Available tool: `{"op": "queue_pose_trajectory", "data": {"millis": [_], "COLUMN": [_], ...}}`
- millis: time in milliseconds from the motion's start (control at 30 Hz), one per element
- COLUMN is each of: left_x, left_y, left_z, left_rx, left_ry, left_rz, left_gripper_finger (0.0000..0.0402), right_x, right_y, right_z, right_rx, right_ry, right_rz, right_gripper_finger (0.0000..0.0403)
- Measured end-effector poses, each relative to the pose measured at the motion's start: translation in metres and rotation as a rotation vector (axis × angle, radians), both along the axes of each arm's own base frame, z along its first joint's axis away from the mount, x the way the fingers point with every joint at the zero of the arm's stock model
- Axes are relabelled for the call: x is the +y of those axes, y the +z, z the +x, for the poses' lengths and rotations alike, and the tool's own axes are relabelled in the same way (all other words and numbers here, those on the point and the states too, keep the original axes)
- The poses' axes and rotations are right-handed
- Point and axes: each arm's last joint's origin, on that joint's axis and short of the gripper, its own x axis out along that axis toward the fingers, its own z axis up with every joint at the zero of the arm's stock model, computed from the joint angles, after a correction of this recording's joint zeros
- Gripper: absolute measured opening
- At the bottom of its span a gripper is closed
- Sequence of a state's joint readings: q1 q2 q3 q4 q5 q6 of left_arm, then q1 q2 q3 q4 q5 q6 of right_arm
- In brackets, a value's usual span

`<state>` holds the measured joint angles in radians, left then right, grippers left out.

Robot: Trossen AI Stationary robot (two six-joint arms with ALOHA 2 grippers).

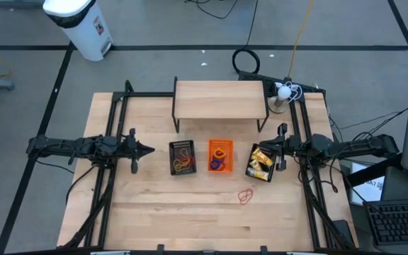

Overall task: Pick & Place Office Desk Supplies
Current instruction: Put the red rubber band into the left black bin

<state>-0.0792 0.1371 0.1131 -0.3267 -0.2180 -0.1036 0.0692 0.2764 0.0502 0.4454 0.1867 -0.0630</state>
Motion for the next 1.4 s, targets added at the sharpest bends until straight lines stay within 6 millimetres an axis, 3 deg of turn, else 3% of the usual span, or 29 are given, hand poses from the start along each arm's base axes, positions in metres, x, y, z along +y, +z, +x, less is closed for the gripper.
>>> {"op": "queue_pose_trajectory", "data": {"millis": [767, 867, 1200, 1400], "left_x": [0.0, 0.0, 0.0, 0.0], "left_y": [0.0, 0.0, 0.0, 0.0], "left_z": [0.0, 0.0, 0.0, 0.0], "left_rx": [-0.001, -0.001, -0.001, -0.001], "left_ry": [0.001, 0.001, 0.003, 0.004], "left_rz": [-0.002, -0.001, -0.007, -0.011], "left_gripper_finger": [0.0017, 0.0017, 0.0017, 0.0017], "right_x": [0.001, 0.006, 0.046, 0.078], "right_y": [0.001, -0.002, 0.046, 0.068], "right_z": [0.001, 0.006, 0.047, 0.08], "right_rx": [-0.017, 0.046, 0.231, 0.566], "right_ry": [0.018, 0.033, 0.08, 0.055], "right_rz": [0.052, 0.031, -0.066, -0.099], "right_gripper_finger": [0.0, 0.0, 0.0, 0.0]}}
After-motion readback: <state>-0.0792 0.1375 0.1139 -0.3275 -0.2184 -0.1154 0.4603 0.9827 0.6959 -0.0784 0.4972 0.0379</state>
